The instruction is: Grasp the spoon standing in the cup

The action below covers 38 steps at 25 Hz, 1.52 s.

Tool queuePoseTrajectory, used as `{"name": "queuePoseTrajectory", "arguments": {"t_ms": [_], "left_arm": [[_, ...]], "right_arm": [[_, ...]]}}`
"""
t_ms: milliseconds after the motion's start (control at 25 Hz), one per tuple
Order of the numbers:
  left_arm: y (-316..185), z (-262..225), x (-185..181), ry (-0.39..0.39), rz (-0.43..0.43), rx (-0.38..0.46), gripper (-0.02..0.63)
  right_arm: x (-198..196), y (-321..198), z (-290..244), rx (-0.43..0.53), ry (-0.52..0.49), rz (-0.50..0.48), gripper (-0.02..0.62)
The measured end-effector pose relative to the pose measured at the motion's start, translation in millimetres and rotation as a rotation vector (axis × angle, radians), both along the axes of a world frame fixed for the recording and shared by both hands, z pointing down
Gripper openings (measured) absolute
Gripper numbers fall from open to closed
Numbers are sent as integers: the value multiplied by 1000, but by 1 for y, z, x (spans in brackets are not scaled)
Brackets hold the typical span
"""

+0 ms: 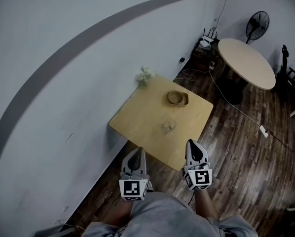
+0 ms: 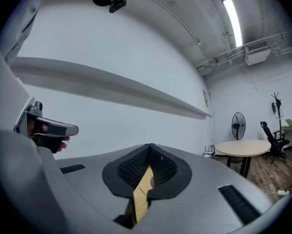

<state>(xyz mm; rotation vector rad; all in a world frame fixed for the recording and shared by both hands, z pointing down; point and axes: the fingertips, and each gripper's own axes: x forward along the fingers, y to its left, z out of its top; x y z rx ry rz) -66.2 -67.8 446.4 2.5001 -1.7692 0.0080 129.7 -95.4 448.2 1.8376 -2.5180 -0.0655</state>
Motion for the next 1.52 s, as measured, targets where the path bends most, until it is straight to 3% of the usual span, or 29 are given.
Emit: {"name": "queuePoseTrajectory", "arguments": {"t_ms": [400, 960, 1200, 1360, 1520], "left_arm": [[-41, 10, -33, 16, 32, -14, 2], [-77, 16, -29, 35, 29, -38, 2], [-95, 17, -29, 32, -11, -43, 2], [-104, 16, -29, 26, -45, -48, 2], [-111, 16, -30, 18, -74, -52, 2]], "right_arm": [[-36, -26, 18, -50, 17, 48, -3], [-32, -61, 63, -165, 61, 39, -3], [-51, -83, 106, -280, 108, -100, 0], [-61, -94, 129, -328, 150, -170, 66], [-69, -107, 146, -363, 166, -222, 78]]}}
